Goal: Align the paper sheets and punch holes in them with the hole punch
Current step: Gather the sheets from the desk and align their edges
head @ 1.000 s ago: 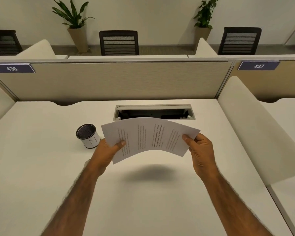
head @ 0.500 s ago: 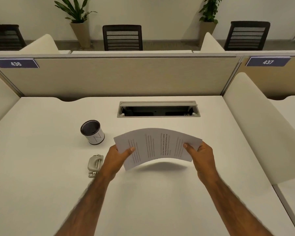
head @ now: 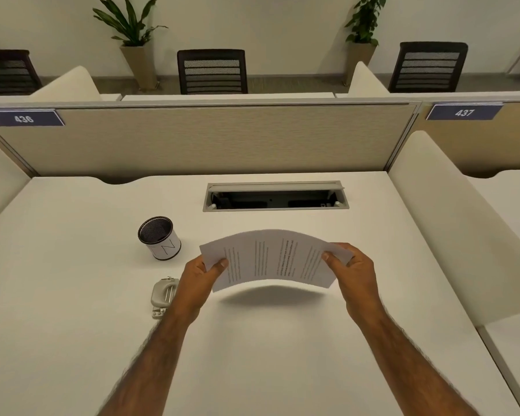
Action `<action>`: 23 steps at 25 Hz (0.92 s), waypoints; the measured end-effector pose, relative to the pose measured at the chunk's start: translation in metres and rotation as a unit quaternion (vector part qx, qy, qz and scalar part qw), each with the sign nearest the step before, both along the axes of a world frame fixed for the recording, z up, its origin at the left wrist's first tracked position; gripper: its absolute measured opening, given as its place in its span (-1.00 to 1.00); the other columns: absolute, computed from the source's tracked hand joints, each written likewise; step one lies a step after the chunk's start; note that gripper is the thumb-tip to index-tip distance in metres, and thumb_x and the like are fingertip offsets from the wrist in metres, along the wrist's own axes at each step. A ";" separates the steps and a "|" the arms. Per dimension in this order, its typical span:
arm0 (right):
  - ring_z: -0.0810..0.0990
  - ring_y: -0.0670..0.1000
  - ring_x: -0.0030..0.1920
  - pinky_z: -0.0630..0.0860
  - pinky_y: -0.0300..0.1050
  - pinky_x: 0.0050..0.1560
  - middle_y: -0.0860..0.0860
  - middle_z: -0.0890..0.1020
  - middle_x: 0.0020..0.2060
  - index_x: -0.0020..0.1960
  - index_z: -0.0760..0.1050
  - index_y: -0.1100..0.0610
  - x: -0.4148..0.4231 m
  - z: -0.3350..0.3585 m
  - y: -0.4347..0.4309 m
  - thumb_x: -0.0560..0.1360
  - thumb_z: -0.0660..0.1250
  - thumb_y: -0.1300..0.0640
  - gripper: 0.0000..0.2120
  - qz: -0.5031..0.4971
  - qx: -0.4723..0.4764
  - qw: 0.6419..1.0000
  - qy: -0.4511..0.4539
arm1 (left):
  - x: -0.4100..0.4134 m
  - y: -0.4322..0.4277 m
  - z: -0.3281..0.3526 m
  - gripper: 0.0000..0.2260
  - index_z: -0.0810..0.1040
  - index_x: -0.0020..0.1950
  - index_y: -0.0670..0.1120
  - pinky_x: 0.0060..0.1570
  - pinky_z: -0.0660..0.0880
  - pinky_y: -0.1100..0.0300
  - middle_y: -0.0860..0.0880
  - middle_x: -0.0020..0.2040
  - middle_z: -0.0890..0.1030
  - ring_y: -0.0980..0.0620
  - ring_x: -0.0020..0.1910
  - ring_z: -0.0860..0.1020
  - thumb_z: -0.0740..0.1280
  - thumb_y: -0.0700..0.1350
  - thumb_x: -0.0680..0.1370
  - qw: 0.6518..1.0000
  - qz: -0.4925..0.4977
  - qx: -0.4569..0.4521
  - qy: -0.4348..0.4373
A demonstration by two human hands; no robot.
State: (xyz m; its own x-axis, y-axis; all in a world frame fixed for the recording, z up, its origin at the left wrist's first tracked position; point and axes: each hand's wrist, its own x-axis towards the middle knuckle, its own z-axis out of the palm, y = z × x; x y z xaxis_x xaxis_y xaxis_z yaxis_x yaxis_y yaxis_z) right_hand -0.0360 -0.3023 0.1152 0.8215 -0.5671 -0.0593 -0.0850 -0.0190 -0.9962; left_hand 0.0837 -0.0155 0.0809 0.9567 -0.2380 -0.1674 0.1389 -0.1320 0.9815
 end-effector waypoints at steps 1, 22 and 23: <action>0.70 -0.04 -0.09 0.61 -0.27 -0.22 -0.08 0.74 -0.13 0.01 0.66 -0.04 0.000 -0.002 0.000 0.56 0.42 0.17 -0.87 -0.001 0.006 1.000 0.009 | -0.001 0.000 -0.001 -0.80 0.71 0.01 0.19 -0.18 0.59 0.40 0.15 -0.02 0.78 0.20 -0.05 0.72 0.45 -0.14 0.60 1.000 -0.001 0.001 0.006; 0.68 -0.06 -0.15 0.58 -0.17 -0.13 -0.13 0.71 -0.15 -0.04 0.65 -0.04 0.022 0.075 0.008 0.62 0.29 0.13 -0.82 0.129 -0.225 0.962 0.080 | -0.003 -0.044 0.117 -0.62 0.50 0.44 0.17 0.28 0.49 0.27 0.37 0.30 0.54 0.45 0.29 0.46 0.40 -0.01 0.63 0.923 0.000 0.150 -0.355; 0.70 -0.05 -0.15 0.61 -0.16 -0.15 -0.11 0.73 -0.15 -0.06 0.66 -0.05 0.020 0.073 0.005 0.61 0.30 0.14 -0.81 0.120 -0.172 0.976 0.061 | -0.001 -0.040 0.113 -0.49 0.41 0.53 0.09 0.39 0.40 0.31 0.27 0.43 0.47 0.42 0.40 0.38 0.45 0.02 0.60 0.924 0.078 0.123 -0.353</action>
